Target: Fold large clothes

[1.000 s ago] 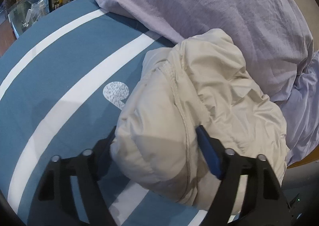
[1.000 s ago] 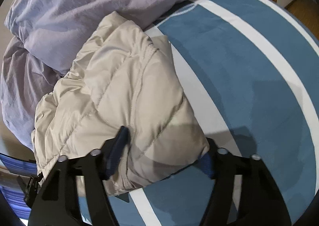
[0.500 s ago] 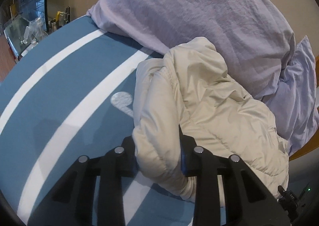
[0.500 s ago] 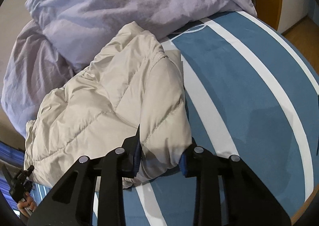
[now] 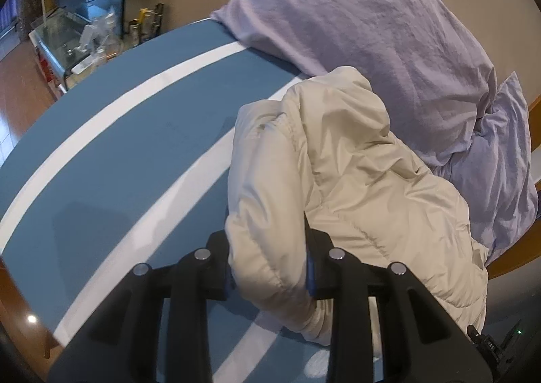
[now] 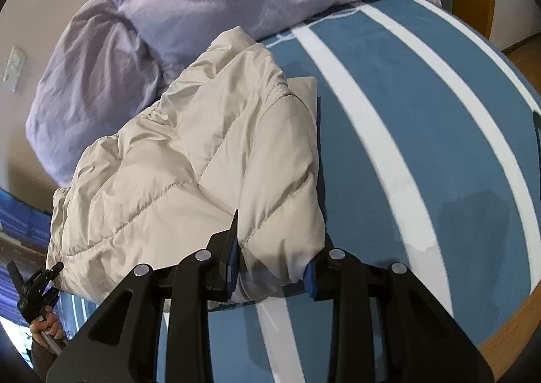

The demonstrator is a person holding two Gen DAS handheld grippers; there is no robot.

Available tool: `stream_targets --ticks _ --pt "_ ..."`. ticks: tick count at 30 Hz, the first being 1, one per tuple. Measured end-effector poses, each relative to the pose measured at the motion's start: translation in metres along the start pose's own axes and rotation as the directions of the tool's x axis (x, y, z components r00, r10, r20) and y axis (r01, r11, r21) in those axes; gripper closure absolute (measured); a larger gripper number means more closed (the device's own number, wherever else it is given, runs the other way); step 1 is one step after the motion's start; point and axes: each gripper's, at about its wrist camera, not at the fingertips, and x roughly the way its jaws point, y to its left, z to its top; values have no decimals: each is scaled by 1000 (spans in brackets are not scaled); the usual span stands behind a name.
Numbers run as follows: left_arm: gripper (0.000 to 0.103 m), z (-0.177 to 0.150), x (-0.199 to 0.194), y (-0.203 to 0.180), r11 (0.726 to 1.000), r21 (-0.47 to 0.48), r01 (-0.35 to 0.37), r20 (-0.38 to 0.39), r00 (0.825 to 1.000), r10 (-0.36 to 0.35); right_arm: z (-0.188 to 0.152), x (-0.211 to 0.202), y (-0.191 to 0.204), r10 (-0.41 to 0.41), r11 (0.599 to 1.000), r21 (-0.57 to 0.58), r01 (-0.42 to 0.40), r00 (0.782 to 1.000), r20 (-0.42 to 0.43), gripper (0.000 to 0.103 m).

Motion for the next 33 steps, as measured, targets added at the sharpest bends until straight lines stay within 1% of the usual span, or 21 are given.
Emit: stream_targets --ticks 3,6,7,9,11,13,14,15,17,18,21,23,24,27,30,33 --pt "72 -10 -12 17 1000 -7 -5 1 1000 5 -15 -5 3 18 1000 -15 -19 1000 -17 72" --pt "70 -16 -17 28 1000 -18 -10 -1 1000 10 -23 -7 6 7 999 -51 -8 1000 -15 71" --pt "69 -18 -17 29 1000 -22 -15 -2 1000 15 -23 -8 6 2 999 -54 -3 1000 -13 69" --pt "62 -20 -18 29 999 -33 -43 5 999 44 -22 -10 5 -19 999 -50 18 1000 -13 63" --pt "57 -22 -19 29 997 -47 -64 9 998 64 -20 -17 3 -82 995 -61 83 996 17 43" --pt "49 -22 -20 32 995 -69 -65 7 998 66 -17 -26 1 -129 989 -70 133 989 67 35" --pt "40 -22 -20 33 995 -81 -64 6 998 65 -15 -32 0 -151 985 -69 158 984 93 34" --pt "36 -22 -20 34 994 -88 -61 5 998 62 -13 -35 0 -160 983 -70 167 981 106 34" --pt "31 -22 -18 36 993 -107 -46 -1 999 47 -11 -40 4 -171 979 -90 185 975 139 34" --pt "28 -21 -17 37 993 -114 -41 -6 999 41 -10 -42 10 -176 974 -115 195 972 156 34" --pt "24 -22 -11 37 989 -145 -18 -22 1000 15 -14 -41 35 -171 956 -207 209 967 190 34" --pt "24 -24 -5 36 985 -170 -7 -34 999 1 -20 -37 54 -160 938 -275 211 967 196 34" --pt "24 -26 -1 37 982 -190 1 -42 999 -10 -26 -33 65 -152 923 -322 211 968 198 34" --pt "24 -29 7 40 968 -252 23 -52 998 -37 -35 -19 85 -138 899 -391 195 976 170 34" --pt "25 -30 12 41 955 -295 33 -52 997 -51 -42 -4 92 -140 891 -417 182 982 128 34" --pt "26 -30 13 40 947 -318 38 -47 997 -55 -47 7 93 -155 888 -420 185 982 104 34"
